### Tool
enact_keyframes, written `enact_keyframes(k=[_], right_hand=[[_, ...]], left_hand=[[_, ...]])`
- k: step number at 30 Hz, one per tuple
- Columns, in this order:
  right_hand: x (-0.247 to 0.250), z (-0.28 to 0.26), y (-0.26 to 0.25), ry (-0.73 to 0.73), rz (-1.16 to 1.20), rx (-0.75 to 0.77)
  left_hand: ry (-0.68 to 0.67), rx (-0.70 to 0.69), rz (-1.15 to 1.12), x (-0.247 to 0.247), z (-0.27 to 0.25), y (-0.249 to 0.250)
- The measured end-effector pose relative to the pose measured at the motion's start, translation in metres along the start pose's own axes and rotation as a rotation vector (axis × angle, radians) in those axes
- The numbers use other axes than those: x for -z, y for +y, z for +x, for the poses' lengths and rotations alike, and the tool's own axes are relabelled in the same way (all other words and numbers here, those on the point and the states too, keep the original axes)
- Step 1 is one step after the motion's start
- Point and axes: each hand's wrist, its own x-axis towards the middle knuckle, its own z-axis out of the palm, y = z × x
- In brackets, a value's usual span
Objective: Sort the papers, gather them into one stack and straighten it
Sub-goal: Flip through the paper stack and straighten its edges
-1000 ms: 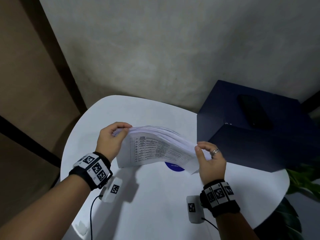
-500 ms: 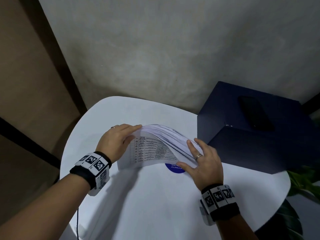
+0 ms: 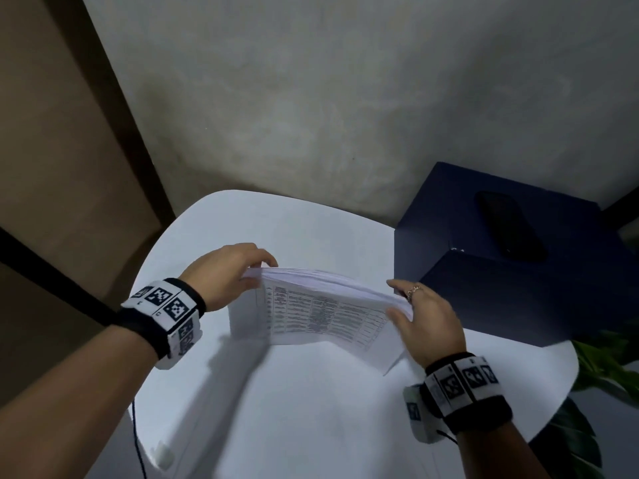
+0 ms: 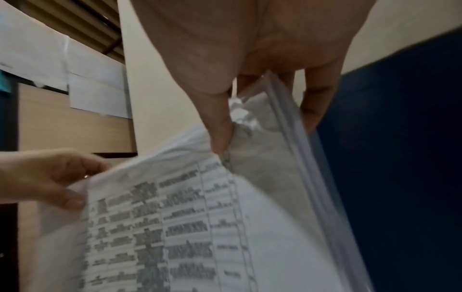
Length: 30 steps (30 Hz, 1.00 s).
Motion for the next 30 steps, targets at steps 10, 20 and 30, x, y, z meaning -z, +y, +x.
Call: enact_keyframes(k=[10, 20, 30], right_hand=[[-0.047, -0.006, 0.025, 0.157, 0.989, -0.43], [-0.058, -0.025, -0.002, 0.434, 0.943, -0.429], [-0.063, -0.018, -0.009, 0.711, 0.784, -0.218]], left_hand=[[0.207, 0.301, -0.716, -0.026, -0.009, -0.013], [0.505, 0.349, -0.717, -0.086, -0.038, 0.041], [0.703, 0.273, -0.861, -0.088, -0.039, 0.049]])
